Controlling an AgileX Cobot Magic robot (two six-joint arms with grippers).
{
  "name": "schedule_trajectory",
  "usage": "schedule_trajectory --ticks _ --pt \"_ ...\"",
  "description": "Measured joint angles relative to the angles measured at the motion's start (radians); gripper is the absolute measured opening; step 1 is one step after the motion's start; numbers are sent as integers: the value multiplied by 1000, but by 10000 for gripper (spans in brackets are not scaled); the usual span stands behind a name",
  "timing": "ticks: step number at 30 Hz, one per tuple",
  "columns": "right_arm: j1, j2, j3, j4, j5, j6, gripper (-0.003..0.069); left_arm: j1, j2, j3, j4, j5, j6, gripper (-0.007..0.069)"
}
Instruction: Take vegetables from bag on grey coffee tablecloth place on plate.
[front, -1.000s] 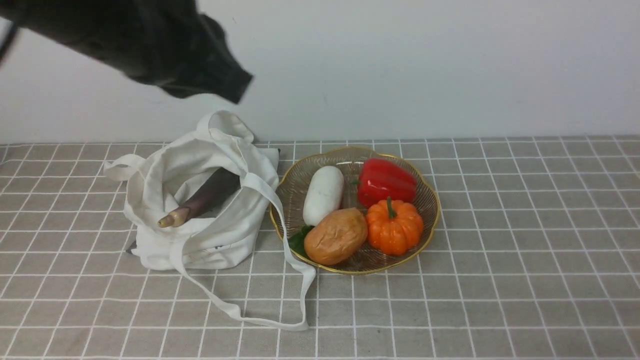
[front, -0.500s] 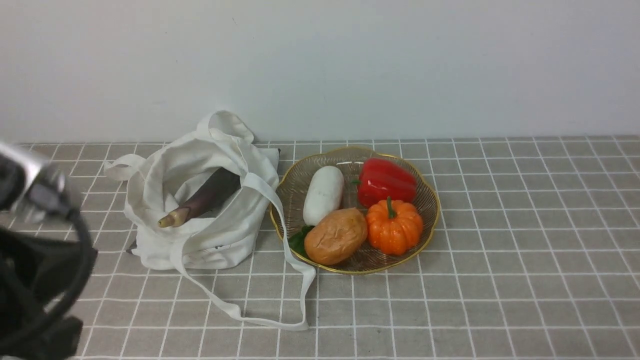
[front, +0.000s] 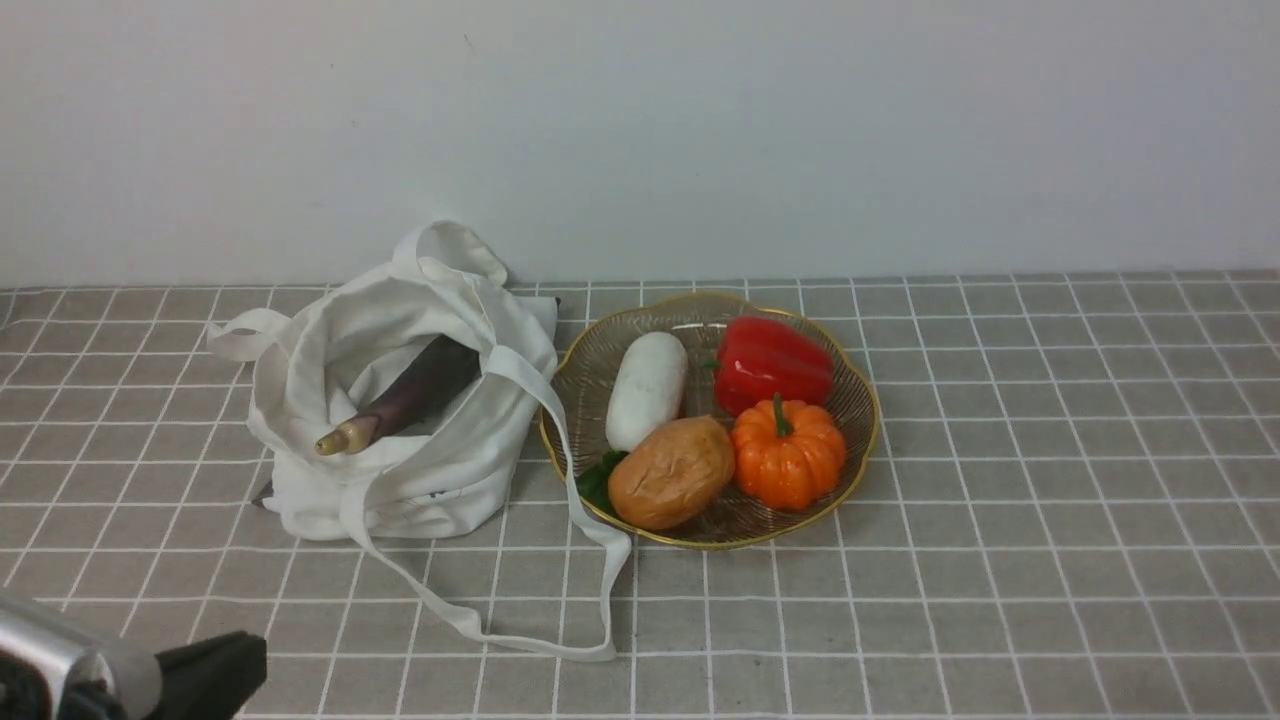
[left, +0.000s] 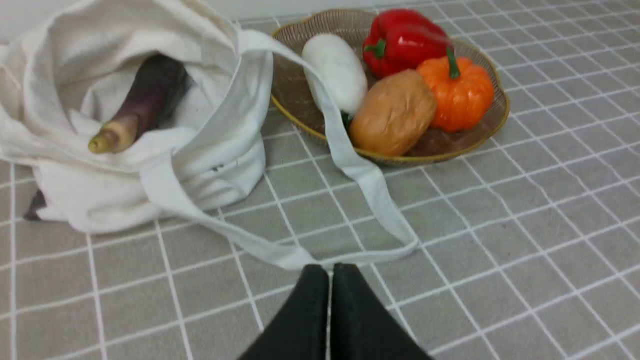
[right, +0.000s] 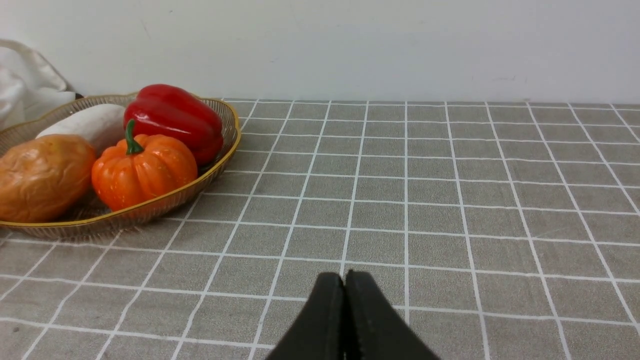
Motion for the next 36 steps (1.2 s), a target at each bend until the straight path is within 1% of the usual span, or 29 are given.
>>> schedule_trajectory --ticks 5,9,11,15,16,20,21,23,25,29,36 --pt "0 0 0 0 0 0 -15 0 0 28 15 31 2 -5" --pt "0 0 0 0 0 1 -15 1 -22 47 60 30 2 -5" --pt "0 0 0 0 0 1 -15 16 -98 75 113 13 1 -5" --pt "0 0 0 0 0 1 -15 120 -224 156 143 -8 0 -5" --pt "0 0 0 0 0 1 -15 175 -273 186 151 -9 0 -5" --pt "0 0 0 0 0 1 -15 274 -350 243 164 -8 0 -5" --pt "0 0 0 0 0 1 -15 324 -385 264 168 -8 0 -5" --pt "0 0 0 0 0 1 -15 378 -421 284 172 -7 0 -5" --pt "0 0 0 0 0 1 -15 403 -443 290 179 -5 0 -5" --pt "0 0 0 0 0 1 -15 410 -453 290 201 -5 0 -5" --pt "0 0 0 0 0 1 -15 384 -453 291 211 6 0 -5"
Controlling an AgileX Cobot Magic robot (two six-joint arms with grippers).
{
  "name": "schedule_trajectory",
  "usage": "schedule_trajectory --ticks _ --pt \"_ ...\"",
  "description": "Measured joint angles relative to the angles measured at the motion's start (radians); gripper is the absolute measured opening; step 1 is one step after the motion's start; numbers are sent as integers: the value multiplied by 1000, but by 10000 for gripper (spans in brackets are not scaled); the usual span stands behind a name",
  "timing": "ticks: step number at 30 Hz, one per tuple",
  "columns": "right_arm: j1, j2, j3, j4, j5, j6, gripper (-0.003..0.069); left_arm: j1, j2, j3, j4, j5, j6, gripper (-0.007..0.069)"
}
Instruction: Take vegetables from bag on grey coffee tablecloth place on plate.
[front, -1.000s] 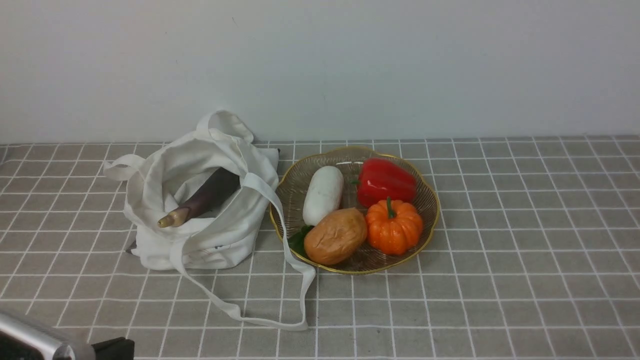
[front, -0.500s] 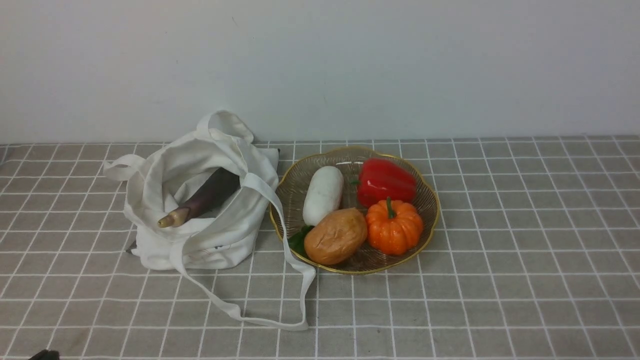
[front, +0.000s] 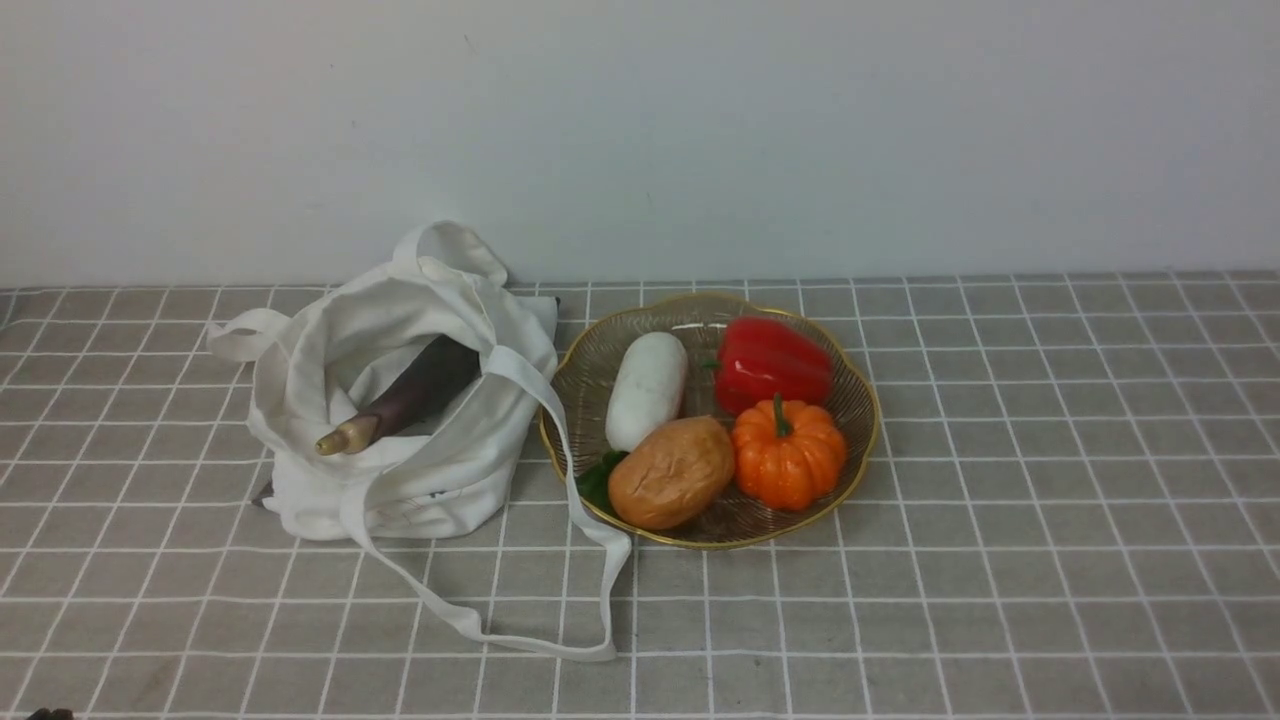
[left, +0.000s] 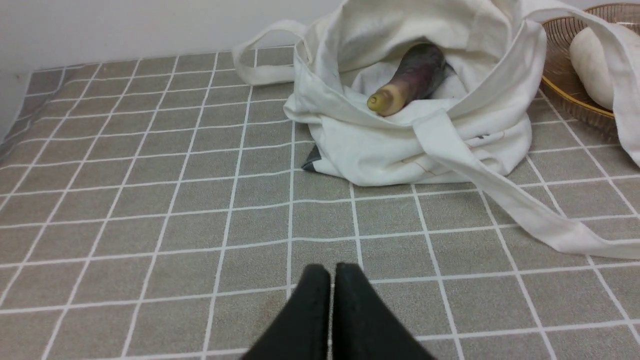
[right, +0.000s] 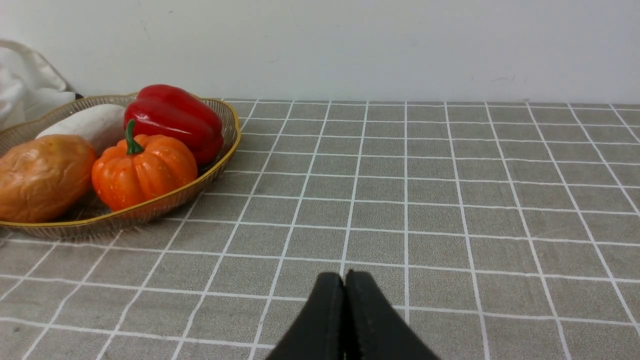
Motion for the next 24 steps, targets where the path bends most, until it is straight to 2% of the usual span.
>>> schedule_trajectory --ticks 24 --pt "0 0 0 0 0 0 -15 0 0 0 0 7 0 -5"
